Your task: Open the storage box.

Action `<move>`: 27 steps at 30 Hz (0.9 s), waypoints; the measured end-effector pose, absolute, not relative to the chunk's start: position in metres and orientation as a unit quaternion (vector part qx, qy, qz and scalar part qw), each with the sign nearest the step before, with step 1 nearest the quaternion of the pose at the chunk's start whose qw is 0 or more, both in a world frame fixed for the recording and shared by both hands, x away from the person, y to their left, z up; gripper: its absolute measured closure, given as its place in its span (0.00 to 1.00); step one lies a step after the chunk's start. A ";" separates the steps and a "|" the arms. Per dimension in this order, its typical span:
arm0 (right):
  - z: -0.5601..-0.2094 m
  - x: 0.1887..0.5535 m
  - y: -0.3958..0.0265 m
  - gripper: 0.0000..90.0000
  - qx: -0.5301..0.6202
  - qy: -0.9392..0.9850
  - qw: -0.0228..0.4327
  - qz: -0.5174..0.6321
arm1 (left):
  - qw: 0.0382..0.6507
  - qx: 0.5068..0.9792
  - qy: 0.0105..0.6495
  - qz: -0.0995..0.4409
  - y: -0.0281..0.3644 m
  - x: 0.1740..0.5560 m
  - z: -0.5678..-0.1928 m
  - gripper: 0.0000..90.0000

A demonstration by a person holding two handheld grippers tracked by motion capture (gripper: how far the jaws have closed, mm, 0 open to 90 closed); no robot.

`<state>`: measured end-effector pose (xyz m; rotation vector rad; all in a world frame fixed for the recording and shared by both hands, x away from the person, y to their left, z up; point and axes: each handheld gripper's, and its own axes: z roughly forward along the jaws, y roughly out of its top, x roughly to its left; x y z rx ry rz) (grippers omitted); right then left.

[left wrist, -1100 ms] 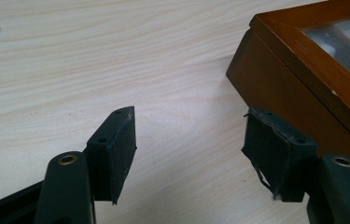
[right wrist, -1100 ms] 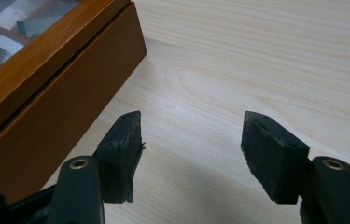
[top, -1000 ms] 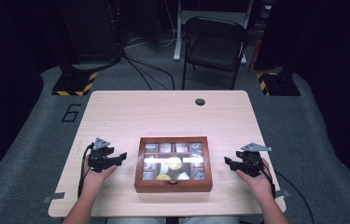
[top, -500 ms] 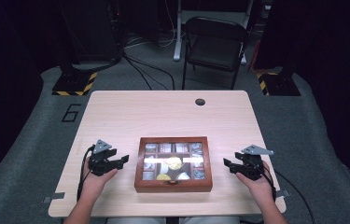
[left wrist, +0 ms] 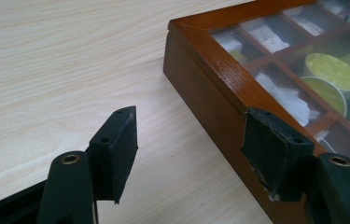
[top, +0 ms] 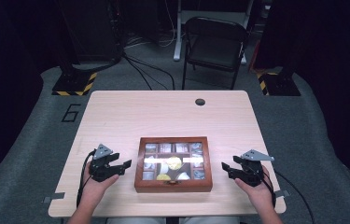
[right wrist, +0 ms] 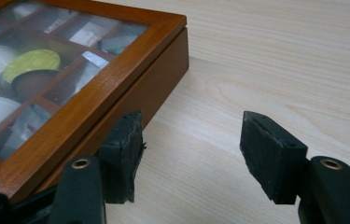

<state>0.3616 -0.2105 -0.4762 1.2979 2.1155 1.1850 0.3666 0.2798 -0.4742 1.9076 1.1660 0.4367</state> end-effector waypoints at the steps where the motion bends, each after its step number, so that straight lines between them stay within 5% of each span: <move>1: -0.475 0.360 -0.210 0.43 0.460 0.754 0.197 0.425 | 0.419 0.763 0.461 0.172 0.280 0.366 -0.473 0.39; 27: -0.469 0.322 -0.195 0.44 0.430 0.758 0.177 0.458 | 0.438 0.767 0.436 0.171 0.268 0.330 -0.466 0.39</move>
